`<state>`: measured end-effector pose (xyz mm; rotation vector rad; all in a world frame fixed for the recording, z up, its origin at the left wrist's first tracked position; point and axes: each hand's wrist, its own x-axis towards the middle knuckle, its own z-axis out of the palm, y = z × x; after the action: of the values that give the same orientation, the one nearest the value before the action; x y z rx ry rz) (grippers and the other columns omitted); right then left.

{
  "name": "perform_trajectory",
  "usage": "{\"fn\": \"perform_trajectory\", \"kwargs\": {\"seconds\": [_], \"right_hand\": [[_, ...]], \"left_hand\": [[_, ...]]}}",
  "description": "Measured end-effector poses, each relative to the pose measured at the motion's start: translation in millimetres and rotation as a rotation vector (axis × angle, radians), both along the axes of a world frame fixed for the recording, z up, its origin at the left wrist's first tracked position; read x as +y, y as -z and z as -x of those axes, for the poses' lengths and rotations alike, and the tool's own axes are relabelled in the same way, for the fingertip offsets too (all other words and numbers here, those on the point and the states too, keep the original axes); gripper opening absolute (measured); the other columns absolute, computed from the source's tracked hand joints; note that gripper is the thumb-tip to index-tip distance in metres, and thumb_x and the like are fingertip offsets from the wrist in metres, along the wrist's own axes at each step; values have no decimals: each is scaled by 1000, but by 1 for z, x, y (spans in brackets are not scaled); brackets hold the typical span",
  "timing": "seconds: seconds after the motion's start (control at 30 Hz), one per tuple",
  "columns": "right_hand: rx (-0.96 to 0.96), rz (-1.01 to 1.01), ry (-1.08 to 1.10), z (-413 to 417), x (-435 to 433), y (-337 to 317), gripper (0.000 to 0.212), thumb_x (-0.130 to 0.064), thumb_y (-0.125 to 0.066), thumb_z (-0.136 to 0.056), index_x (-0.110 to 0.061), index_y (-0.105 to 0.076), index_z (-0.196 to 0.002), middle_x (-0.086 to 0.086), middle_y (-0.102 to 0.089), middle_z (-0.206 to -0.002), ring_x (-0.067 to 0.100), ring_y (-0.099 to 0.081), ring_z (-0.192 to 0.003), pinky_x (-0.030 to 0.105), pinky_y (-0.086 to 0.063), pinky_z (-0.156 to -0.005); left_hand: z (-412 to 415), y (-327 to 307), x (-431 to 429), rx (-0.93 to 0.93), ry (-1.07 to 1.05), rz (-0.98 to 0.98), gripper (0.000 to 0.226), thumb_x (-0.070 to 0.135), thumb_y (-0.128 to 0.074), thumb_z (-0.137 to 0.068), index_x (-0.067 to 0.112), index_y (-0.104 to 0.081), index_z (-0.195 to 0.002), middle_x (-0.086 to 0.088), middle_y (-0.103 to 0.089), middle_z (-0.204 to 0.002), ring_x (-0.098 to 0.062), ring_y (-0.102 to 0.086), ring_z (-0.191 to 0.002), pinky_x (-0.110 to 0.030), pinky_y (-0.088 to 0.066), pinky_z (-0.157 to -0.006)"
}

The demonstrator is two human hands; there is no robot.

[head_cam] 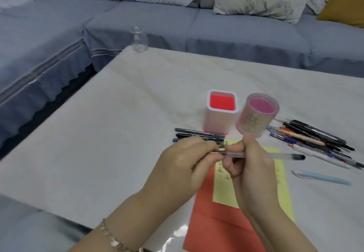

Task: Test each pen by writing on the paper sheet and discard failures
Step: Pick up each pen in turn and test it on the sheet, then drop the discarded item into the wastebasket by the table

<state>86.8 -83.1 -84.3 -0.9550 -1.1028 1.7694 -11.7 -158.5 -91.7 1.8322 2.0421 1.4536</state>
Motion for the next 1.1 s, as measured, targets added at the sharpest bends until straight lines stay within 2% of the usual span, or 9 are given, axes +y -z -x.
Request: {"fn": "perform_trajectory", "kwargs": {"seconds": [0.13,0.23,0.3,0.4,0.57,0.73,0.9,1.03,1.1], "right_hand": [[-42,-125,-306,58,-35,-8,40,-15,-38,-97,-7,-55,-61,-1,-50,-40,7,-39,-36,15,-32,-39],[-91,-253,-659,104,-65,-9,26,-21,-47,-94,-11,-61,-74,-2,-58,-49,7,-47,-44,15,-38,-45],[-202,-334,-877,131,-84,-4,16,-26,-53,-91,-18,-65,-83,-4,-63,-55,5,-52,-50,16,-42,-49],[-346,-421,-1087,170,-115,7,3,-22,-62,-86,-19,-62,-87,-4,-66,-60,1,-54,-48,11,-42,-50],[-590,-676,-1321,223,-160,36,11,-20,-58,-86,-25,-60,-75,-7,-67,-63,5,-55,-55,22,-48,-67],[-695,-885,-1411,251,-191,55,15,-20,-53,-85,-25,-59,-72,-3,-67,-72,6,-55,-60,20,-42,-60],[-767,-1010,-1444,250,-196,61,15,-18,-48,-86,-21,-62,-83,-1,-68,-85,14,-60,-77,23,-45,-65],[-803,-1048,-1407,240,-180,61,13,-22,-48,-88,-23,-61,-83,0,-69,-90,16,-60,-84,25,-44,-72],[-828,-1032,-1390,234,-168,60,14,-23,-48,-88,-22,-61,-84,-1,-68,-89,16,-60,-84,26,-45,-71]], "left_hand": [[34,-23,-48,-958,-220,84,20,8,-63,-84,14,-67,-65,5,-53,-53,-10,-44,-48,-16,-41,-50],[65,-29,-93,-1191,-379,32,25,16,-61,-87,16,-64,-61,3,-51,-55,-9,-47,-51,-17,-44,-51],[83,-30,-123,-1081,-556,-82,20,14,-61,-87,16,-66,-67,6,-55,-54,-5,-53,-51,-16,-46,-51],[108,-29,-181,-662,-812,-238,19,9,-63,-85,24,-64,-73,12,-65,-66,-1,-58,-60,-15,-48,-59],[132,-8,-276,-142,-1083,-70,2,23,-65,-86,23,-64,-84,9,-58,-84,0,-55,-77,-11,-41,-67],[149,58,-335,-256,-1336,378,12,32,-62,-87,22,-62,-80,9,-59,-75,-8,-53,-69,-23,-38,-57],[161,118,-355,-407,-1303,740,17,35,-55,-91,19,-59,-85,7,-56,-74,-15,-52,-72,-28,-43,-61],[168,126,-350,-497,-1253,763,31,36,-50,-94,17,-54,-117,5,-60,-82,-19,-56,-83,-27,-42,-67],[171,113,-337,-459,-1234,694,31,33,-49,-94,16,-54,-120,5,-57,-82,-17,-54,-81,-27,-41,-68]]}}
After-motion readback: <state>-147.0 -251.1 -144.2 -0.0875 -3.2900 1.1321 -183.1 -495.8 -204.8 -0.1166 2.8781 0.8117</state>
